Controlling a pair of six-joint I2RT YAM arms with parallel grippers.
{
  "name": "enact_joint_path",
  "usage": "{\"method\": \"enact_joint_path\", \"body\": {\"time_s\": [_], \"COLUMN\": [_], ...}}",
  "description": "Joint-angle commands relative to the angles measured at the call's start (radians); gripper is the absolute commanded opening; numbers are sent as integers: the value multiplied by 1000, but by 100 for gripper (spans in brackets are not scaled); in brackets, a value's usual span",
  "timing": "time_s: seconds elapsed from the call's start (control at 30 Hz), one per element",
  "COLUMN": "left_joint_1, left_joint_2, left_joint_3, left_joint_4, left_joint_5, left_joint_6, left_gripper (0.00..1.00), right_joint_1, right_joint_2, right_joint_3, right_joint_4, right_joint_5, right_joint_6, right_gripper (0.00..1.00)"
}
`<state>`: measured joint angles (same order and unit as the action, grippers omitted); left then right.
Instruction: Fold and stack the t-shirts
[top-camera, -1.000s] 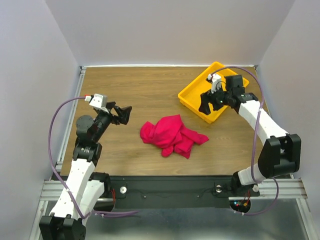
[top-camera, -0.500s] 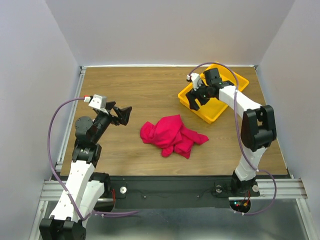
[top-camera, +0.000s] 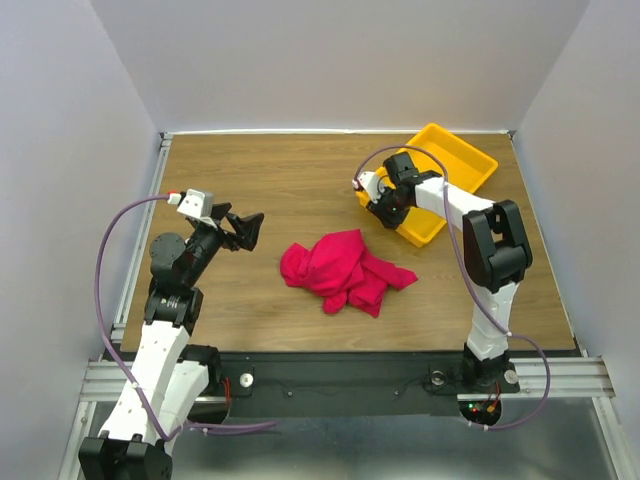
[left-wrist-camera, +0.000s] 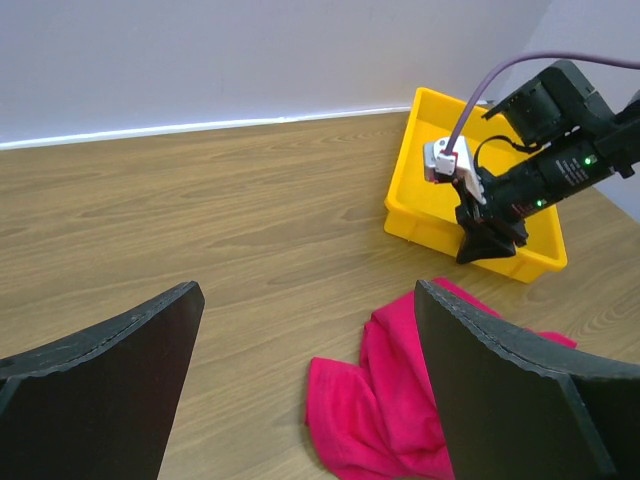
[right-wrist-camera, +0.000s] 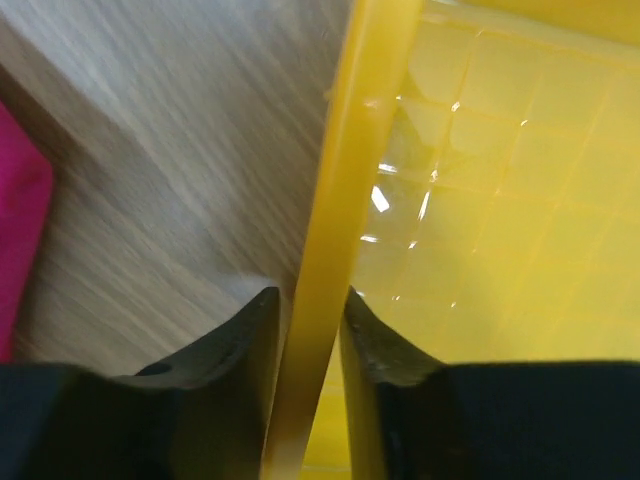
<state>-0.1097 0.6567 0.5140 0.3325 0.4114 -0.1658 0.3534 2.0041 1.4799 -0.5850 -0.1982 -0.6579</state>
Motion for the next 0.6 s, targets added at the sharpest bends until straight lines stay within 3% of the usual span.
{"method": "enact_joint_path", "body": {"time_s": [0.0,0.07,0.23,0.43,0.57], "left_joint_1": [-1,-1,-1,-1,-2], "left_joint_2": [-26,-26,-31,-40,-40], "left_joint_3": [15,15,15,14,12], "left_joint_4": [46,46,48,50,53], "left_joint_5": [18,18,24,30,38], "left_joint_6": [9,8,8,8,3], "left_gripper": [99,99,99,99,99], "right_joint_1": [2,2,-27,-109,-252], "right_joint_2": [-54,-86,-241,-390,-505], "right_joint_3": [-59,-90,-237,-374,-504], "right_joint_4": [-6,-6,-9,-9,-7], "right_joint_5": [80,109,105,89,56], "right_joint_6": [-117,-153,-258,-341,-463], "right_gripper": [29,18,4,2,3]}}
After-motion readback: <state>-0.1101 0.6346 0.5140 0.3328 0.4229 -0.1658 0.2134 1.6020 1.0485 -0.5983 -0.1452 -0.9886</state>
